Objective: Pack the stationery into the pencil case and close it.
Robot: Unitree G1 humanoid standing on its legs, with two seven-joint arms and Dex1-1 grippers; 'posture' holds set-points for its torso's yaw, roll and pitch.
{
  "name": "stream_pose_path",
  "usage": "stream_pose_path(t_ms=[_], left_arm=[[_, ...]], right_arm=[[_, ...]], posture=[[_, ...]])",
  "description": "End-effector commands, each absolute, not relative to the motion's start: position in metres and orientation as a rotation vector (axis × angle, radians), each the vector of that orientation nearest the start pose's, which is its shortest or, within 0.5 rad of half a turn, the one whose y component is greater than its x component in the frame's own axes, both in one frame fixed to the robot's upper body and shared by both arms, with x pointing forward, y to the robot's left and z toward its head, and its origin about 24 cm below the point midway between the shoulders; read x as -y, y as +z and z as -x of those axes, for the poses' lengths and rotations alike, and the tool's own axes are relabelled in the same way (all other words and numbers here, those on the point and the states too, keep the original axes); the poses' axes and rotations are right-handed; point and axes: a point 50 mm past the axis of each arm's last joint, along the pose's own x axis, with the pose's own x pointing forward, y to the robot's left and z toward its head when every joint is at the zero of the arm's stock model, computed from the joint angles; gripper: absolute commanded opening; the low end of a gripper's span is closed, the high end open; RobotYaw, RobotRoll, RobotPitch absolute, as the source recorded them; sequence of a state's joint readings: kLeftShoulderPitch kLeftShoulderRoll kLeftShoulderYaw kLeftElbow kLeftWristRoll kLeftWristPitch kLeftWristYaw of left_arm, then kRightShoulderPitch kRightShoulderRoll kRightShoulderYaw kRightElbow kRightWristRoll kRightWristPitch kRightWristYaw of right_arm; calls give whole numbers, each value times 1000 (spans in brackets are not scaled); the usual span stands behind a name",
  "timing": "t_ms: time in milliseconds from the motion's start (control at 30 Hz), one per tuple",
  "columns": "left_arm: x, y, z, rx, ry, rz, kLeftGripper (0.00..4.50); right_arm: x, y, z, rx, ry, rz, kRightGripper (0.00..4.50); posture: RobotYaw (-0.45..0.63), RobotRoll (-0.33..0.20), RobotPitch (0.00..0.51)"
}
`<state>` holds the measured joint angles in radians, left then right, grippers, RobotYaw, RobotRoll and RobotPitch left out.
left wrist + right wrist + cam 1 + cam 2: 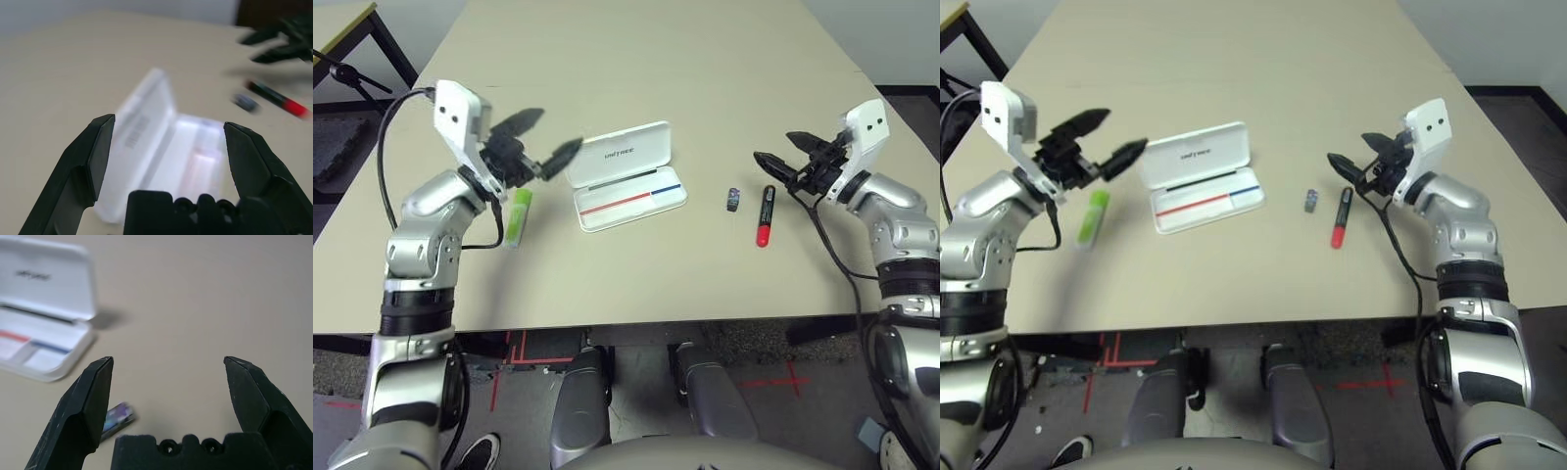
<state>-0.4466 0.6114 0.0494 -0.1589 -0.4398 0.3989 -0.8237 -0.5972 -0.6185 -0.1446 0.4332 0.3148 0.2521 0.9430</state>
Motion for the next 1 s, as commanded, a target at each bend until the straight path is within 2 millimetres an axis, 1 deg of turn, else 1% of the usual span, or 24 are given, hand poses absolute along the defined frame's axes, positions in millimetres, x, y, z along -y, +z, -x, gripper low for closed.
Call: stream_pose_path(t_ms=[33,233,333,433,567,767,1000], left_arm=[[-175,181,-285,28,-992,-270,4491],[-159,162,-286,-55,-1057,-297,4491],[-151,153,-285,-94,-1092,-342,4491],[-144,139,-286,-164,-1115,-413,4491],[-143,127,-290,-225,-1106,-476,4491],[-143,119,-293,-288,-1091,-497,4491],[-146,113,-293,-344,-1093,-500,4491]], right_arm=[[249,155,-326,-111,787,159,4500],[240,153,-317,-158,871,156,4500],[239,154,-316,-163,877,159,4500],[236,155,-316,-164,883,161,4500],[233,155,-315,-162,888,161,4500],[229,154,-314,-165,898,161,4500],[227,153,-312,-161,900,152,4500]], posture=[[-85,0,153],[-93,0,148],[-94,0,147],[-95,0,146],[-96,0,147],[-99,0,152],[-110,0,154]])
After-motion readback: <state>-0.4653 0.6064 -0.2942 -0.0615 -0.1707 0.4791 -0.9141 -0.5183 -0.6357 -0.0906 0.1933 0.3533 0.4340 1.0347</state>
